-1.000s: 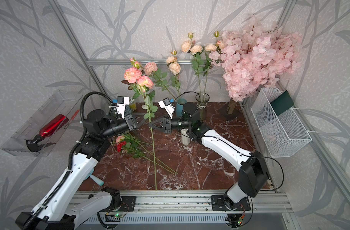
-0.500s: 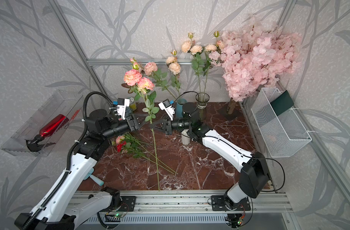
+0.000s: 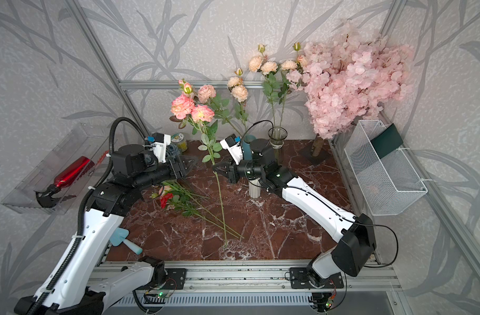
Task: Place the pink flowers into the vase
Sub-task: Pick up the flower at the center of the board, then place the flower in the vase.
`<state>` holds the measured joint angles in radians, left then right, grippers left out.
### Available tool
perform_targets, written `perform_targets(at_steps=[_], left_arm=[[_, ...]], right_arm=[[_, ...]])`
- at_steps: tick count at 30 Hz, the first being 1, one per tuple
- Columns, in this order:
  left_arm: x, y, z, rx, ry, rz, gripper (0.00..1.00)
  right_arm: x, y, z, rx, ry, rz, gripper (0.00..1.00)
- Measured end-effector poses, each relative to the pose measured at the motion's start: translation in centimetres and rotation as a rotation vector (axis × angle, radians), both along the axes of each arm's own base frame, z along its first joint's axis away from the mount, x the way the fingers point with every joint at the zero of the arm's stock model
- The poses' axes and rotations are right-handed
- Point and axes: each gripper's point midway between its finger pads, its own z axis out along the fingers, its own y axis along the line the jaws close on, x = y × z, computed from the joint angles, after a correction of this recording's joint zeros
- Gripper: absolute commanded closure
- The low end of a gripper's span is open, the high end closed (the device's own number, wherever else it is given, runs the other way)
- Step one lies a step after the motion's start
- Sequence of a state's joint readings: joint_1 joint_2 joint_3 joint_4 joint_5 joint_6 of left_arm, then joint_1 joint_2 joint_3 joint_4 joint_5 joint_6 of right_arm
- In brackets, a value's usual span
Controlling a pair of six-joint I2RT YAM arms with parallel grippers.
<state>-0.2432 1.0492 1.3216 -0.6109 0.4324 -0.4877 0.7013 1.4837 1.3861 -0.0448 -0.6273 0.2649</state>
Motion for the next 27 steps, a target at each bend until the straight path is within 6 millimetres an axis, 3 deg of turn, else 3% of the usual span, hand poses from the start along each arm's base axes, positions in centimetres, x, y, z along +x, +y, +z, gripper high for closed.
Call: perform_targets(at_steps=[10,18,27], left_arm=[[1.9,6.1,-5.7,0.168,0.154,0.241,0.38],[1.7,7.3,-10.1,0.223,0.224,0.290,0.38],[2.0,7.8,-11.5,0.251,0.229,0.310,0.38]], right_arm=[[0.7,-1.3,3.1,-0.039,-0.201,-0.172,1.00],[1.2,-2.4,6.2,-0.046,-0.394,-0.322,1.00],[3.2,-5.8,10.8,-0.002,-0.586,-0.560,1.00]])
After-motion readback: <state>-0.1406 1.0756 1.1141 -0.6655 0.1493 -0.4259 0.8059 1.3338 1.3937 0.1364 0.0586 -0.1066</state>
